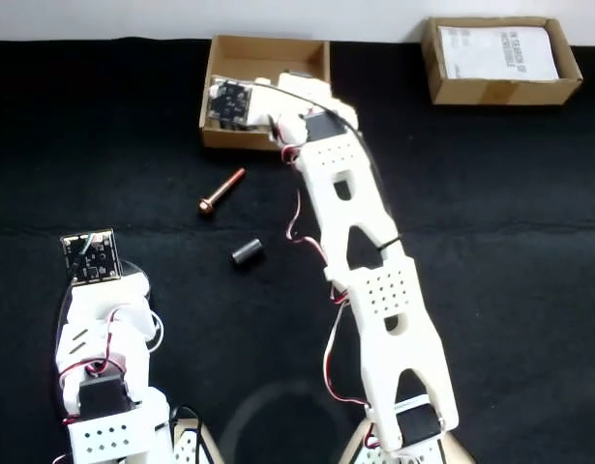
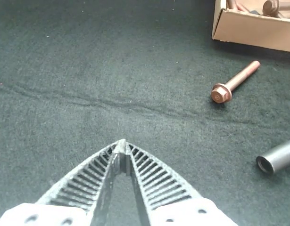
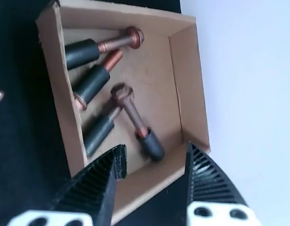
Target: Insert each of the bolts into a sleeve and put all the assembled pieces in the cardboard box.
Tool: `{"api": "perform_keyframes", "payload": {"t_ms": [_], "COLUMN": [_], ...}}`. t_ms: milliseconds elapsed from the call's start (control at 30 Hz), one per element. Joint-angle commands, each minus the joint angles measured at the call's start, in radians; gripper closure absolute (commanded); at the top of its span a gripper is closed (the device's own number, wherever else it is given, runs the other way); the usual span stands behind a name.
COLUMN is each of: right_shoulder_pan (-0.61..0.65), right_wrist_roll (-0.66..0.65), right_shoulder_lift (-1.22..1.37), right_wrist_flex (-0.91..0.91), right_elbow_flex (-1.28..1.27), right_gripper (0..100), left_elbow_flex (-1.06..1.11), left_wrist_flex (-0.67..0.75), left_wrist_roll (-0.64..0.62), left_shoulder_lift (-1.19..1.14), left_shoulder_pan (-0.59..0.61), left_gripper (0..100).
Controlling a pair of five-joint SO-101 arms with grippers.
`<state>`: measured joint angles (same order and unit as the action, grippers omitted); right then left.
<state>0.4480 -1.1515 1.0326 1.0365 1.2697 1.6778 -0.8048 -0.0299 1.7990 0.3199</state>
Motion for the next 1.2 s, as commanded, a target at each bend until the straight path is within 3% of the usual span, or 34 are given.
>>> {"api": "perform_keyframes", "payload": {"t_ms": [0,333,533,667,967,1167], "right_shoulder_pan": [0.013,0.091,0.114,0.151,0.228,0.251], "right_wrist_roll": [0.037,0.430,0.640,0.635,0.348,0.261], "right_shoulder_lift": [-0.030,-0.030,-0.028,-0.031,-0.031,-0.077], "right_wrist_flex": [0.180,0.684,0.730,0.730,0.730,0.730], "right_elbow_flex": [0.159,0.455,0.460,0.352,0.067,-0.070], "right_gripper": [81.8,81.8,81.8,81.8,81.8,81.8], "left_elbow_flex": [0.018,0.018,0.018,0.018,0.018,0.018], "left_wrist_flex": [-0.002,-0.002,-0.002,-0.002,-0.014,-0.014], "left_wrist_roll": [0.003,0.003,0.003,0.005,0.006,0.006], "left_shoulder_lift": [0.010,0.010,0.010,0.010,0.010,0.010], "left_shoulder_pan": [0.012,0.007,0.007,0.007,0.012,0.012], "left_gripper": [98,98,98,98,98,98]}}
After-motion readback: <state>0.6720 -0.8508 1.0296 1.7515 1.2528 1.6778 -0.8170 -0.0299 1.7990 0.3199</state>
